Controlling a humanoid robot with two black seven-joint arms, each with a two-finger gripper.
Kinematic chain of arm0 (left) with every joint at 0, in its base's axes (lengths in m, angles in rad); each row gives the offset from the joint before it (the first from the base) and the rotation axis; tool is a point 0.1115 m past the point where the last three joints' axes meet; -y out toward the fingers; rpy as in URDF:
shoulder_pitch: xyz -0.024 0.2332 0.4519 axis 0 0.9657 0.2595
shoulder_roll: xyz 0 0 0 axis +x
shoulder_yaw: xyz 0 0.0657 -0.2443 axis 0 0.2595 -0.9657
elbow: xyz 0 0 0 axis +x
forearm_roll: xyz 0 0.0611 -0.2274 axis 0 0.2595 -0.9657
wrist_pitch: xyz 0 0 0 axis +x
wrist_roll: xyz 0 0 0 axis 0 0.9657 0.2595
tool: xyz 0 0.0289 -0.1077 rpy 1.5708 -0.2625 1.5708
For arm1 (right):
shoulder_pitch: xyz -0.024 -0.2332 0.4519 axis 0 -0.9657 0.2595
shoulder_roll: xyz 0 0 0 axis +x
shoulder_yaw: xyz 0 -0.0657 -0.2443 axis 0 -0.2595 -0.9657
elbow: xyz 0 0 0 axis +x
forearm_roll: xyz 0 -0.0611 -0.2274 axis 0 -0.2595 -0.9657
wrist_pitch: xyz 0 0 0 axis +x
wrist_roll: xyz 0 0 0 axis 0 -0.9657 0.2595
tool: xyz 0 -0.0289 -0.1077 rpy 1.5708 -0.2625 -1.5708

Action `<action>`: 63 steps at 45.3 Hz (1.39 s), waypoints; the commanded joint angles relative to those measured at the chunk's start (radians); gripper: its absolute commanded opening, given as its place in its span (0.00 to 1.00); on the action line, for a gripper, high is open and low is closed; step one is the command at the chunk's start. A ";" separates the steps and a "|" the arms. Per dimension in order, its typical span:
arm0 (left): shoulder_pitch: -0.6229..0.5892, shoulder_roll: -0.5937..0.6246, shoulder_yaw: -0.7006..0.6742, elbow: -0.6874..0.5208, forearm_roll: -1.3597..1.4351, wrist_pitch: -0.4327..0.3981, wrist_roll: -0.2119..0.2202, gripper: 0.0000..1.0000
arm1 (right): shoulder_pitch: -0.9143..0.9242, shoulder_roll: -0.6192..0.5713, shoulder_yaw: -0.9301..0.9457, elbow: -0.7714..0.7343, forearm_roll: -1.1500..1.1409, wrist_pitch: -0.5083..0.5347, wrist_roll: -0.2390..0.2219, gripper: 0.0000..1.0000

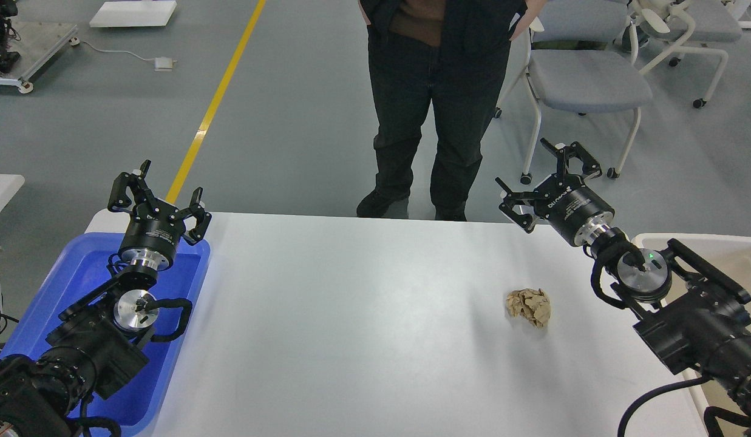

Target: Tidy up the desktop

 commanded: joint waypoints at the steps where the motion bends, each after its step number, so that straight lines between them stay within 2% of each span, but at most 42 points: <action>1: 0.000 0.000 0.000 0.000 0.000 0.000 -0.002 1.00 | -0.004 -0.001 -0.002 -0.002 -0.010 -0.002 0.000 1.00; 36: 0.000 0.000 0.000 0.000 0.000 0.000 -0.002 1.00 | 0.004 -0.010 -0.002 -0.006 -0.113 -0.002 -0.003 1.00; 53: 0.000 0.000 0.000 0.000 0.000 0.000 -0.002 1.00 | -0.004 -0.063 -0.002 0.011 -0.128 0.021 0.000 1.00; 63: 0.000 0.000 0.000 0.000 0.000 0.000 -0.002 1.00 | -0.011 -0.103 -0.013 0.056 -0.297 0.021 0.000 1.00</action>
